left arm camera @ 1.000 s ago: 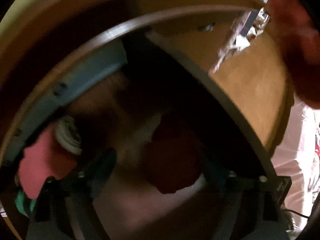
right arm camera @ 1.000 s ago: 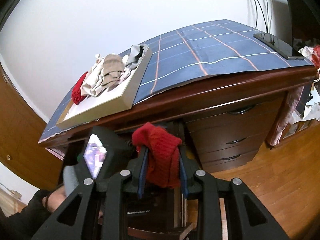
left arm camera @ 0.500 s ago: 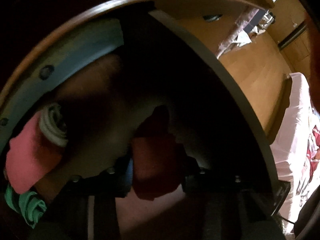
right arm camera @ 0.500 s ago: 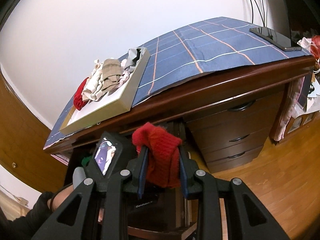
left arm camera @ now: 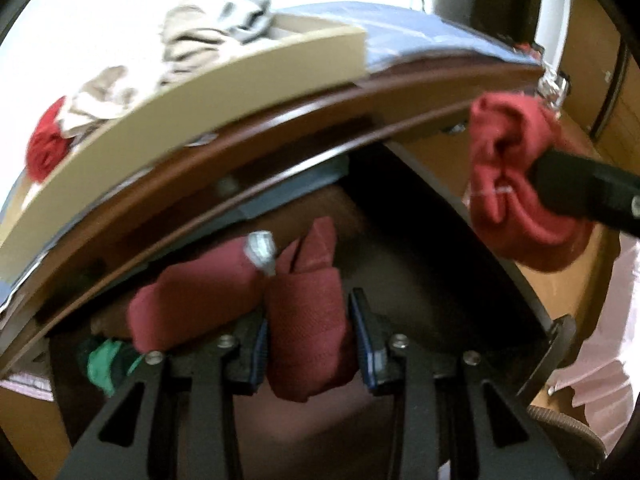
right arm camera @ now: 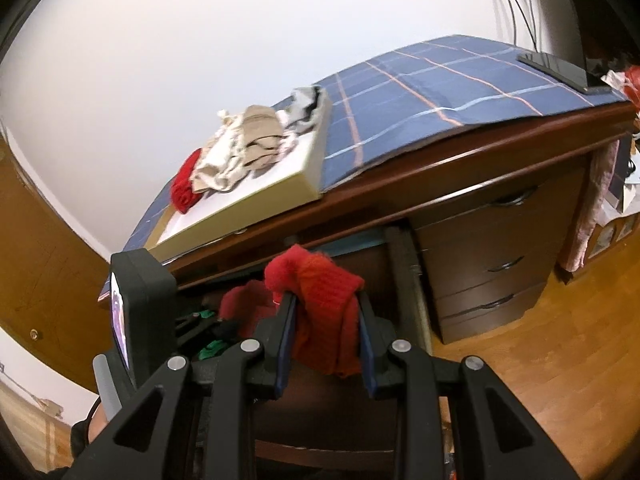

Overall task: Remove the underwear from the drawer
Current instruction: 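Grasp the maroon sock with the left tool while the right tool holds the red underwear, then lift both held garments out of the drawer and carry them over the tray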

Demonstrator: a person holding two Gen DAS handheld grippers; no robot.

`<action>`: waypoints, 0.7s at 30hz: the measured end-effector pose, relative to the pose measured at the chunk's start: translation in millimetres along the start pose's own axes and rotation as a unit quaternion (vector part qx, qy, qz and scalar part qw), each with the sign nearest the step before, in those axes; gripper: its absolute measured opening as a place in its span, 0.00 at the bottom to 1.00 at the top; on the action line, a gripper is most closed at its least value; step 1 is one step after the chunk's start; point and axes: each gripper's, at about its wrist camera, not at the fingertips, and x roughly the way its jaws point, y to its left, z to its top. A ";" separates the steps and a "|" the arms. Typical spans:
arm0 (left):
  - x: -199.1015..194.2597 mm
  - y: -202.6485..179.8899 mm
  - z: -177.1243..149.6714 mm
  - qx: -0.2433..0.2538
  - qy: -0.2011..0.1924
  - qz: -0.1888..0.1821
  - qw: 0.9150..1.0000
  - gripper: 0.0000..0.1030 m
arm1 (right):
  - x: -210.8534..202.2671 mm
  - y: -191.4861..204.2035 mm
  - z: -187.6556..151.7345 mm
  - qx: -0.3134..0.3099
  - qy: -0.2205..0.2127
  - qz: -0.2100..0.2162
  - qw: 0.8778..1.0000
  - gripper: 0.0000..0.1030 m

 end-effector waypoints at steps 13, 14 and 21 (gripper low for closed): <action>-43.3 50.3 -36.5 -0.072 -0.064 0.025 0.995 0.34 | -6.4 66.0 -16.5 -0.049 -0.010 0.019 0.999 0.30; -45.7 54.6 -39.1 -0.078 -0.068 0.028 0.994 0.34 | -6.2 69.9 -17.2 -0.052 -0.010 0.021 0.998 0.30; -63.5 87.8 -57.4 -0.115 -0.093 0.038 0.988 0.34 | -1.6 104.1 -18.9 -0.086 -0.005 0.036 0.996 0.30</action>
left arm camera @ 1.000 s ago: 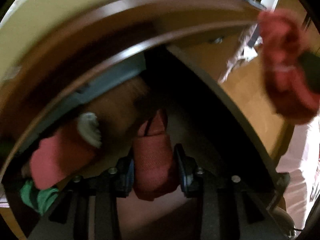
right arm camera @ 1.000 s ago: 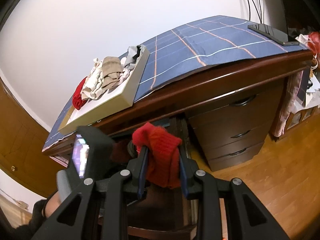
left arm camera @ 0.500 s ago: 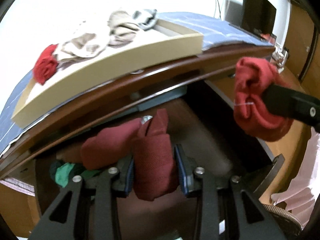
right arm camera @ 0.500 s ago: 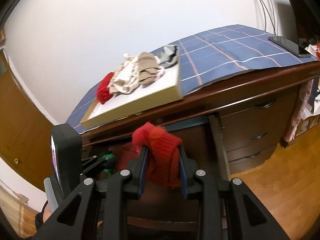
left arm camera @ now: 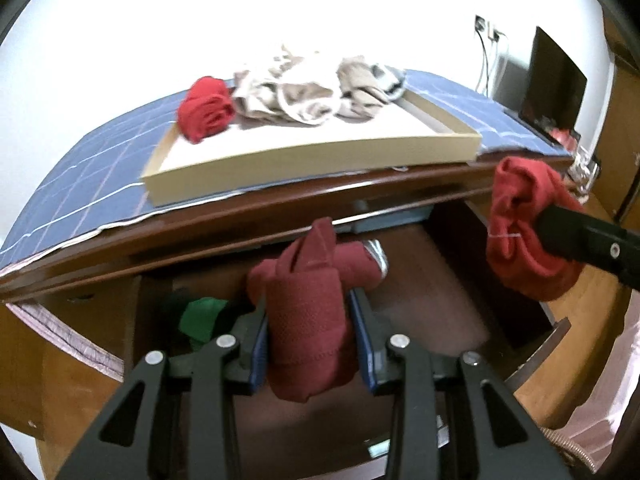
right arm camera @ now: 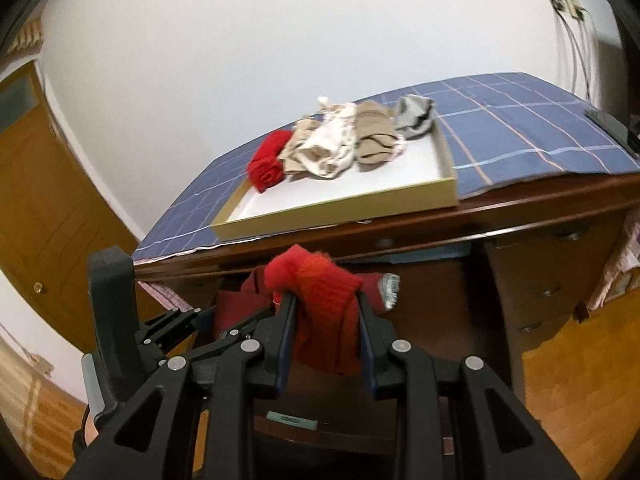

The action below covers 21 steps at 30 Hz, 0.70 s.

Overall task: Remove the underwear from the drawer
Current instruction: 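Lift both held garments out of the drawer and carry them over the tray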

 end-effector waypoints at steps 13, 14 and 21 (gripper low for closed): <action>-37.0 54.5 22.5 -0.053 -0.075 0.019 0.996 0.34 | 21.2 62.7 32.0 -0.070 -0.009 0.039 0.997 0.30; -38.6 58.5 25.4 -0.057 -0.080 0.024 0.995 0.34 | 22.2 66.8 35.0 -0.073 -0.012 0.041 0.996 0.30; -41.3 88.0 53.0 -0.075 -0.110 0.054 0.990 0.34 | 45.5 87.4 64.9 -0.092 -0.037 0.047 0.994 0.30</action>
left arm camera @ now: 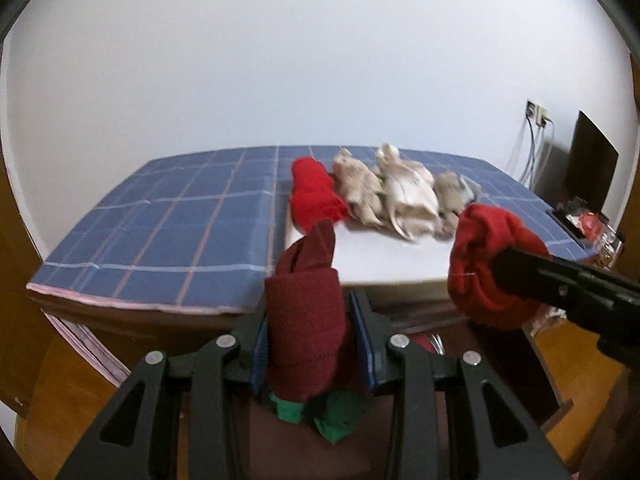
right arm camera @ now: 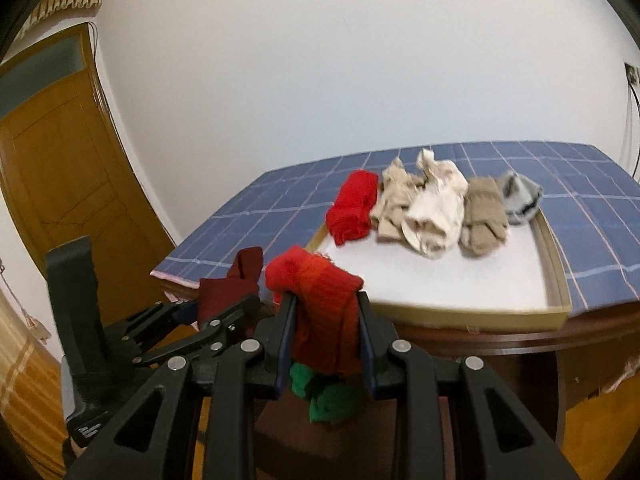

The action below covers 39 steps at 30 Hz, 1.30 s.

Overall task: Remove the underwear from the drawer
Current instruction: 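Lift both held garments out of the drawer and carry them over the tray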

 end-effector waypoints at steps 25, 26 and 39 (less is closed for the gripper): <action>112.7 -18.7 35.0 0.035 0.050 0.009 0.998 0.34 | 106.3 -49.0 34.1 0.053 0.002 -0.062 0.997 0.30; 115.8 -19.0 35.0 0.035 0.052 0.009 0.998 0.34 | 109.8 -50.2 34.2 0.055 0.005 -0.062 0.997 0.30; 138.6 -17.6 37.8 0.046 0.062 0.018 0.997 0.34 | 140.8 -55.7 30.9 0.066 0.030 -0.063 0.995 0.30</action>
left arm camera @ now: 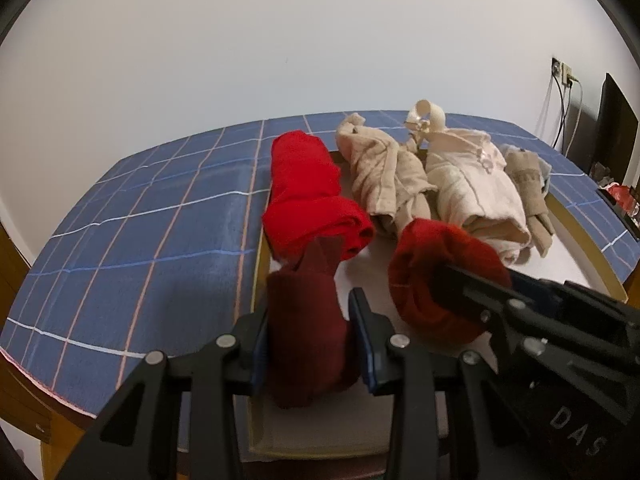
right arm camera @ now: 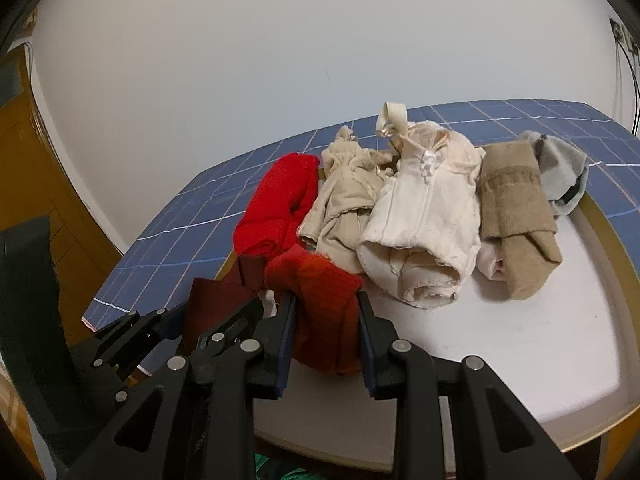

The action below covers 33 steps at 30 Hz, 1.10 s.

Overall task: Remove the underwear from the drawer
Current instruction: 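Lift both held garments out of the drawer and carry them over the tray, then lower both garments into the tray and open both tools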

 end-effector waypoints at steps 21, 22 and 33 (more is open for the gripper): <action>7.5 -13.6 1.4 0.014 -0.008 0.000 1.000 0.69 | -1.2 -11.7 -9.8 0.019 -0.038 0.019 0.999 0.63; 6.2 -14.2 1.5 0.010 -0.007 -0.004 1.000 0.73 | -7.1 -13.7 -11.1 0.023 -0.049 0.023 0.998 0.64; -43.7 -24.0 -3.2 0.007 -0.061 0.043 0.997 1.00 | -48.9 -29.7 -16.3 0.055 -0.098 0.041 0.993 0.65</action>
